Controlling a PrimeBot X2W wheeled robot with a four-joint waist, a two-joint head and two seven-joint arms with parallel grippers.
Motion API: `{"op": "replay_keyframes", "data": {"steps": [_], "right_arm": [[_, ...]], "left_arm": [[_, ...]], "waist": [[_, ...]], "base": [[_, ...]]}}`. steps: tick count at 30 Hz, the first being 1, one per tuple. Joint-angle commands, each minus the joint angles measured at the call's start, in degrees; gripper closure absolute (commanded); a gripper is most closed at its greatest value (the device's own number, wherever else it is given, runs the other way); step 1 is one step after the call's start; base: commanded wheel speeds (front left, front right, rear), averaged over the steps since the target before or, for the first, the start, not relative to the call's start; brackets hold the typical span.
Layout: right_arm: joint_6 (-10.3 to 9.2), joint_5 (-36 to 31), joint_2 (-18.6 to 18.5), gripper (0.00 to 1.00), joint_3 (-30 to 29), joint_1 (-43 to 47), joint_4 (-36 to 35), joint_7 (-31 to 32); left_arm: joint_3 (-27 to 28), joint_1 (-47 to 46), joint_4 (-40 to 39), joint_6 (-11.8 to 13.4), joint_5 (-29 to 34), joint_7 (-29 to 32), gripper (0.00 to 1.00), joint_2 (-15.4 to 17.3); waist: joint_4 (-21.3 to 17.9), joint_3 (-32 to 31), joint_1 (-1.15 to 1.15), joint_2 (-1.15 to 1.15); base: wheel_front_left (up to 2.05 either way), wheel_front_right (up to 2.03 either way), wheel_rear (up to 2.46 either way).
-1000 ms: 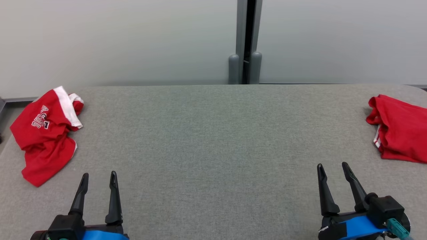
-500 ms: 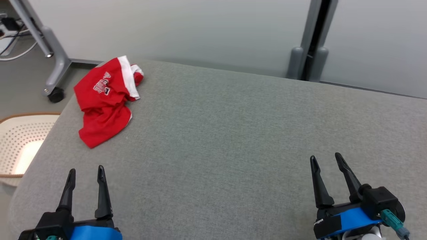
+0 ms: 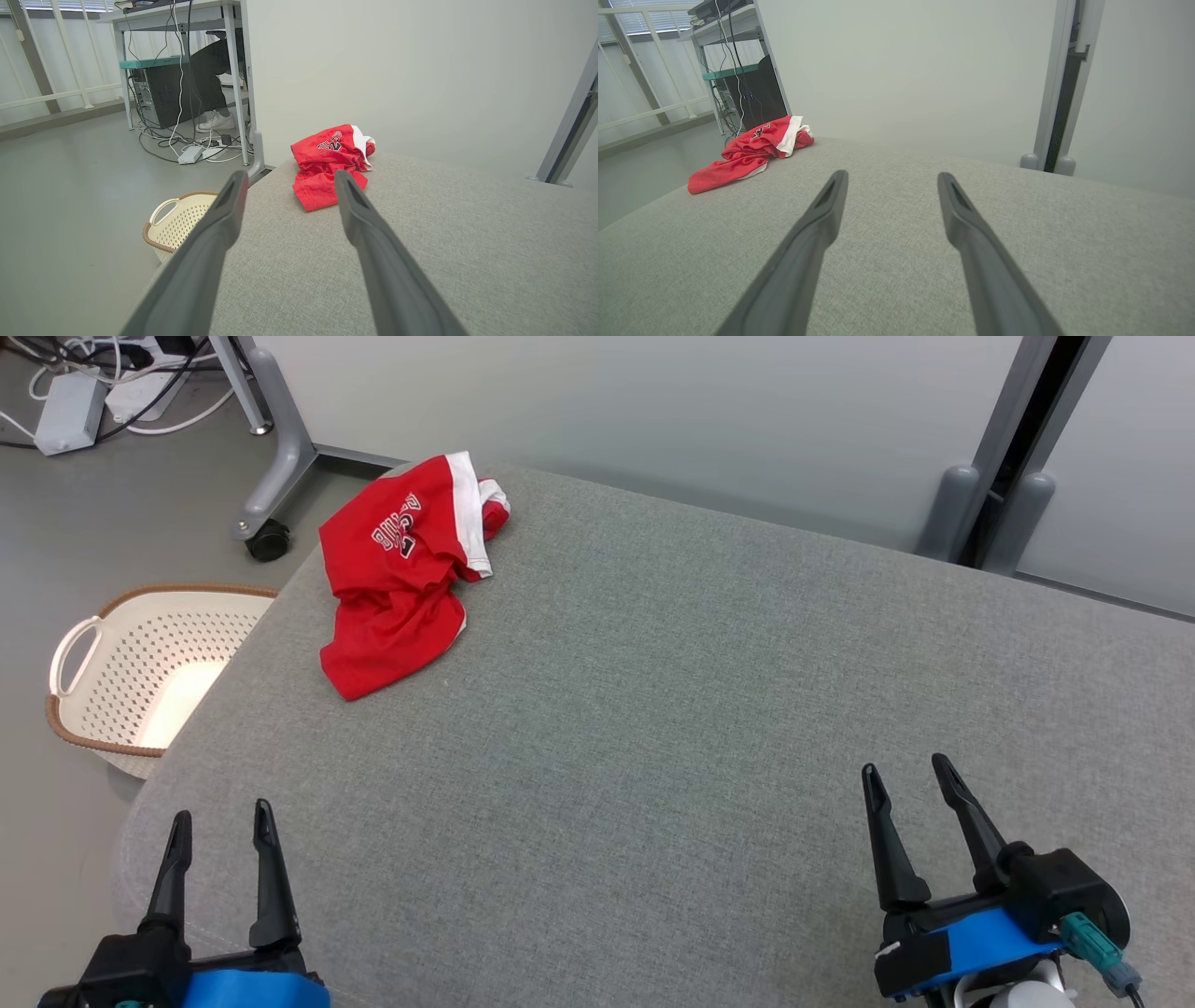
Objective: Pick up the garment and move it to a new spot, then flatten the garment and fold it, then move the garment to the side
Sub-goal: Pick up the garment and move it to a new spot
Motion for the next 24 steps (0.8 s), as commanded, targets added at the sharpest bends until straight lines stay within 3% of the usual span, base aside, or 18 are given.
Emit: {"op": "replay_keyframes", "data": {"steps": [1, 7, 13, 24], "right_arm": [[-0.02, 0.07, -0.28, 0.00, 0.24, -0.77, 0.25, -0.01], [-0.02, 0.10, -0.78, 0.00, -0.24, -1.14, 0.20, -0.01], [-0.02, -0.82, -2.11, 0.00, -1.39, -2.81, -0.81, 0.00], [-0.02, -2.42, -6.86, 0.00, -6.89, -8.90, -7.03, 1.96]], "left_arm": [[0.37, 0.39, -0.21, 0.00, -0.15, -0.17, 0.00, 0.17], [0.70, -2.56, -0.18, -0.77, 0.13, -0.17, 0.00, 0.17], [1.69, -11.47, 0.35, -2.64, 1.55, -0.17, 0.00, 1.55], [5.33, -33.86, 5.86, -4.25, 2.70, -0.17, 0.00, 8.88]], "waist": [[-0.01, 0.06, -0.01, 0.00], [-1.12, 0.87, -0.01, 0.00], [-3.29, 3.82, -0.01, 0.00], [-10.52, 15.94, -0.01, 0.00]], "base": [[0.00, 0.00, 0.00], [0.00, 0.00, 0.00], [0.00, 0.00, 0.00], [0.00, 0.00, 0.00]]}}
